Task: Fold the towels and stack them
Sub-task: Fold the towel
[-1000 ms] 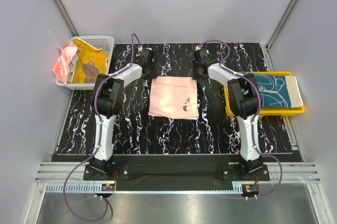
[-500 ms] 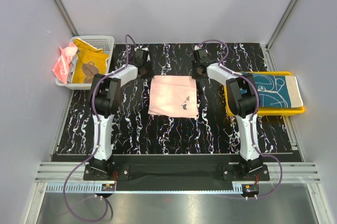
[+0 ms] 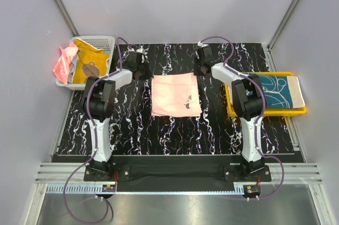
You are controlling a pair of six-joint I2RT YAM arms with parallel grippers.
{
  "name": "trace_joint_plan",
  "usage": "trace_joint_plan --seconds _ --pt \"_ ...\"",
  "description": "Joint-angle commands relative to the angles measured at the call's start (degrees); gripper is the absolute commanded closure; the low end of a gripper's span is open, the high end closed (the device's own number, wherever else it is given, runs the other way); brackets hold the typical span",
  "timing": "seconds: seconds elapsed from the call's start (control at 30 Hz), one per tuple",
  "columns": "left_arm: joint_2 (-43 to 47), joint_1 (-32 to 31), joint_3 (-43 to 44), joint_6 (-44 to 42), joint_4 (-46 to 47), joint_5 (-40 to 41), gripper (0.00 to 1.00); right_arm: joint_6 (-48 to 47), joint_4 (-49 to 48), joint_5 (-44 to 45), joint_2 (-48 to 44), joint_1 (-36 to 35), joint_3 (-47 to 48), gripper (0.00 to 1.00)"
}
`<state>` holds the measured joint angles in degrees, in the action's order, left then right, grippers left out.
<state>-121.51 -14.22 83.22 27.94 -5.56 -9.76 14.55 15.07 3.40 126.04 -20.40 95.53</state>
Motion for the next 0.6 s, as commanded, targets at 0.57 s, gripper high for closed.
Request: trace_joint_plan --seconds 0.57 --pt "21.0 -2.6 -23.0 3.3 19.9 -6.5 1.00 4.5 -12.5 -3.0 -24.8 0.5 -23.7 0.98"
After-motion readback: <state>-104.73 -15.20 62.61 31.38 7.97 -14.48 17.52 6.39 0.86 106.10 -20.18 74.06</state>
